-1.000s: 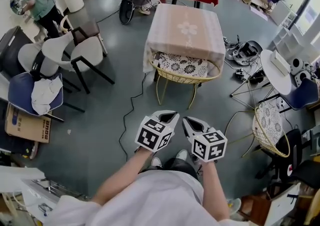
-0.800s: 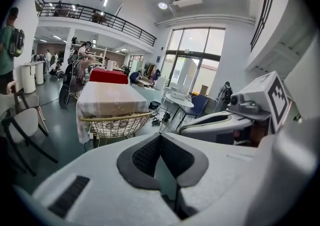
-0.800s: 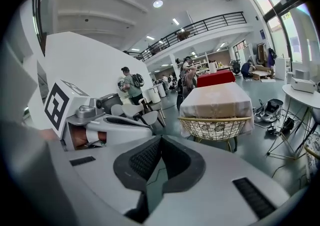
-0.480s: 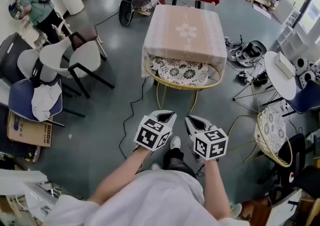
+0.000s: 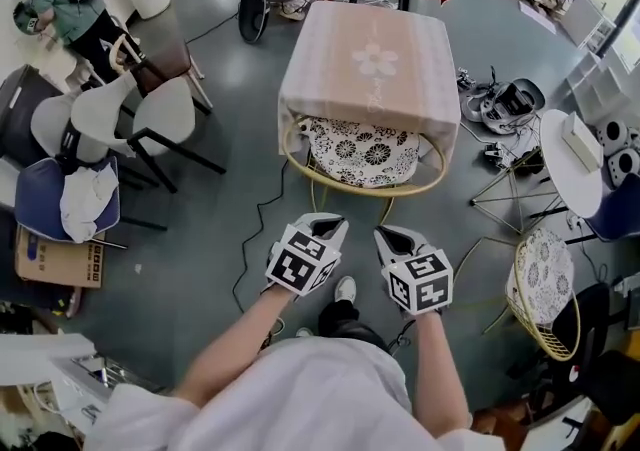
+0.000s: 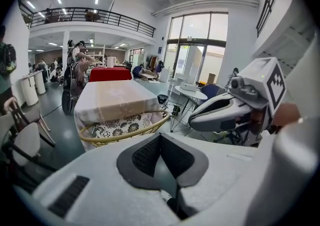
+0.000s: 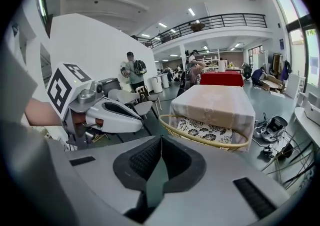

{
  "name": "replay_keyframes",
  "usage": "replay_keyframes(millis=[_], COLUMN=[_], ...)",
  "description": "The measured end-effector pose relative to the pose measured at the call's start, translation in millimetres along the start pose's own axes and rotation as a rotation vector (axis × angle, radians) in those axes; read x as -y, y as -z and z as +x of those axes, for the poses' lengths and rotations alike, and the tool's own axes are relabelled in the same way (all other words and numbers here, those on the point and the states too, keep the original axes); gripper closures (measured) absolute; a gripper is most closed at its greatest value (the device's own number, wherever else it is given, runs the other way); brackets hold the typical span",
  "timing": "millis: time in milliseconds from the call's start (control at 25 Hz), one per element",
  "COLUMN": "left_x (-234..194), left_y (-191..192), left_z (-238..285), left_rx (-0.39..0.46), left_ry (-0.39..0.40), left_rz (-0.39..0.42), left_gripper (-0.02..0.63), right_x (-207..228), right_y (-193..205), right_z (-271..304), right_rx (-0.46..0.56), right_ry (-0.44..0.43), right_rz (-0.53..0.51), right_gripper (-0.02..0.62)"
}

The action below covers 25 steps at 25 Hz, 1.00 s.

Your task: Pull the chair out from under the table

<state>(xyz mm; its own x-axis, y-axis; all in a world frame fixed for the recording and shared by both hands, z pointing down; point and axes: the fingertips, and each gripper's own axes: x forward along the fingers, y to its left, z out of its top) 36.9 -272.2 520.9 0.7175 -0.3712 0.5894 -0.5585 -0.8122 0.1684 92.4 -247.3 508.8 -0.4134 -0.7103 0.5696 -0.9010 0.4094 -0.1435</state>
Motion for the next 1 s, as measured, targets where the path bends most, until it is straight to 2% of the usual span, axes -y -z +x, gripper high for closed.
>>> replay_keyframes(millis=[200,680,840,920,960,1000], left_x=[-13.0,-46.3,-55.8,-57.6,-58.8,-60.3], left_y=[-5.4,-3.1,-2.5,3.1,6.5,9.4], left_z=[19.6,56.7,62.7,66.0,67.7,69.3], left_rx=[-0.032,-0.155,-0.186,-0.216,-0.231,-0.244], left_ry=[-0.023,-0.073,-0.071,-0.06,-0.057,-0.056], left_rz=[0.047,0.272,0.324,0.353,0.371,0.39], left_gripper=[0.601,0.598,0.598,0.58,0.57,0.566], right_x=[22.9,55.6,60.9,62.4,63.0,63.8], right_y=[-1.0,2.0,2.7,3.9,5.1,6.4], right_z=[16.2,48.9,55.2,58.4,60.1,61.8], right_rx=[-0.062,-0.167,-0.187,-0.199,-0.207,-0.216], right_ry=[-0.011,-0.091,-0.112,-0.121,-0.126,-0.128], right_rz=[-0.112,-0.412,-0.47,-0.496,-0.511,-0.527], right_gripper=[0.592,0.59,0.589,0.567,0.518,0.508])
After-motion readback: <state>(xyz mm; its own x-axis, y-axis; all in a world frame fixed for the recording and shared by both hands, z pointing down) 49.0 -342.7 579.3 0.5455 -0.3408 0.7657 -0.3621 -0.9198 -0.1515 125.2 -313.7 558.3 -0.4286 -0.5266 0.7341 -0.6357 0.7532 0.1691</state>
